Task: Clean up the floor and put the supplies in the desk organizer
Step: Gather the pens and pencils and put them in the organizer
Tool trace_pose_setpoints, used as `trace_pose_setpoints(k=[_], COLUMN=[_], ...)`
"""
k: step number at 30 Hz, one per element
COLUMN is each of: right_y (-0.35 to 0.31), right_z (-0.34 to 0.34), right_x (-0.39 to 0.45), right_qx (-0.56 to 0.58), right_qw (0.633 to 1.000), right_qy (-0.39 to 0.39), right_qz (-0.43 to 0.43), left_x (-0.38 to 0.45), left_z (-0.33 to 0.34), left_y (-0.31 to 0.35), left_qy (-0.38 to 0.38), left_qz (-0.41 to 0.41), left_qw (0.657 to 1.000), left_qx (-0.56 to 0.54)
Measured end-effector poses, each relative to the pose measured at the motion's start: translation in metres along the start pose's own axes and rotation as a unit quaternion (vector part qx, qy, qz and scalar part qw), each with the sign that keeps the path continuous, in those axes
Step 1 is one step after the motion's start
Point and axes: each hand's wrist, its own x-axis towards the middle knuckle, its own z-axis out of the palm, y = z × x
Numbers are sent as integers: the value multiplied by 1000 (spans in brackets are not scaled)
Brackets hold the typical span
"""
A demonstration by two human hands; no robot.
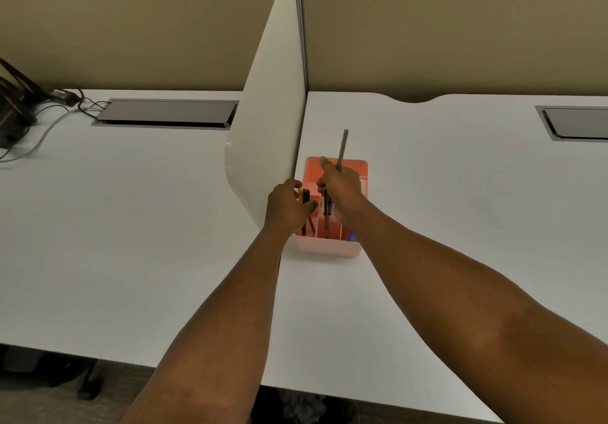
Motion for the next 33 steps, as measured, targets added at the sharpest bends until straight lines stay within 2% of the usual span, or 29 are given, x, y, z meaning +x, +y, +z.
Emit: trace_pose_setpoints(k=[7, 15, 20, 26, 33], right_y=[-7, -20, -14, -12, -16], right_z=[-6, -12, -15, -19, -25], right_x=[8, 13, 9, 12, 12], right_qx=[-118, -255, -353, -423, -423], right_qw=[992, 961, 924, 888, 886], right_qy=[-30, -33, -118, -118, -100], right_qz=[-24, -98, -85, -134, -162], left_x=[-8, -14, -19, -24, -33], left_z=[1, 2, 1, 0, -3], left_y=[-5, -2, -1, 1, 5], left_qy=[6, 18, 19, 21, 27], left_qz=[-26, -39, -40, -30, -18], left_qw=[998, 997, 997, 998, 998], left_qx=[-51, -64, -63, -52, -47])
